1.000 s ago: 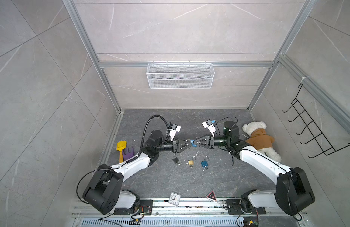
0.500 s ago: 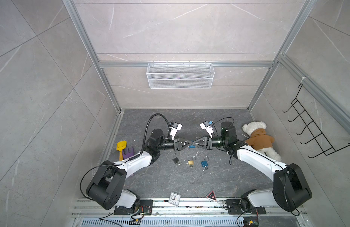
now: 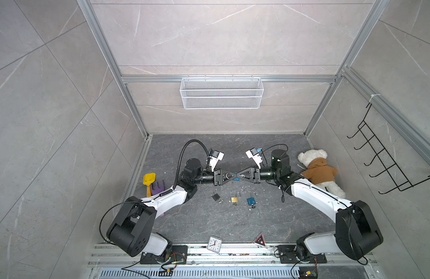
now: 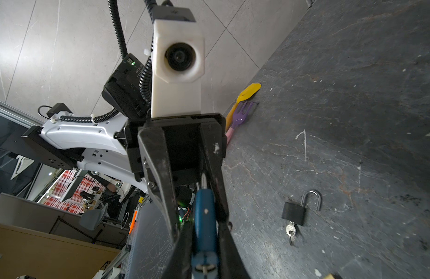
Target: Lock with the key
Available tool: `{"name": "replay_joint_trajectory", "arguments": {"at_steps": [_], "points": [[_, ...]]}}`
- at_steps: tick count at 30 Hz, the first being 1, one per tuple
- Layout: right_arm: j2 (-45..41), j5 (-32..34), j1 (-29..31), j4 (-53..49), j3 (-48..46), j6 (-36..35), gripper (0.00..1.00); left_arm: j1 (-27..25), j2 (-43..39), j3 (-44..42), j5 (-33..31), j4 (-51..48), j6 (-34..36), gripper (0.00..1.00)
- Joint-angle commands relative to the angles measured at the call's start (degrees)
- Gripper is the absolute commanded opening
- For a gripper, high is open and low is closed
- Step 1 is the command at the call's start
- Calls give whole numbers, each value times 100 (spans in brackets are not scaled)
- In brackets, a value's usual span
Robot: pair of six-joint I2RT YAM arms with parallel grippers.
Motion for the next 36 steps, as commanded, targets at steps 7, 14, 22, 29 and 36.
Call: {"name": "replay_joint_trajectory", "arguments": {"at_steps": [7, 14, 22, 29, 36], "points": [[11, 106, -53, 347, 88, 142, 0, -31, -263, -26, 77, 226, 129, 32], [-11, 136, -81, 382, 70, 174, 0, -29, -272, -56, 81, 232, 138, 29], [-11, 131, -95, 535, 25, 262, 0, -31, -245, -69, 69, 249, 129, 27], [-2, 93, -131, 640, -48, 330, 0, -31, -274, -92, 43, 283, 81, 22], [33, -21, -129, 838, -136, 463, 0, -30, -128, -74, 85, 749, -236, 8]]}}
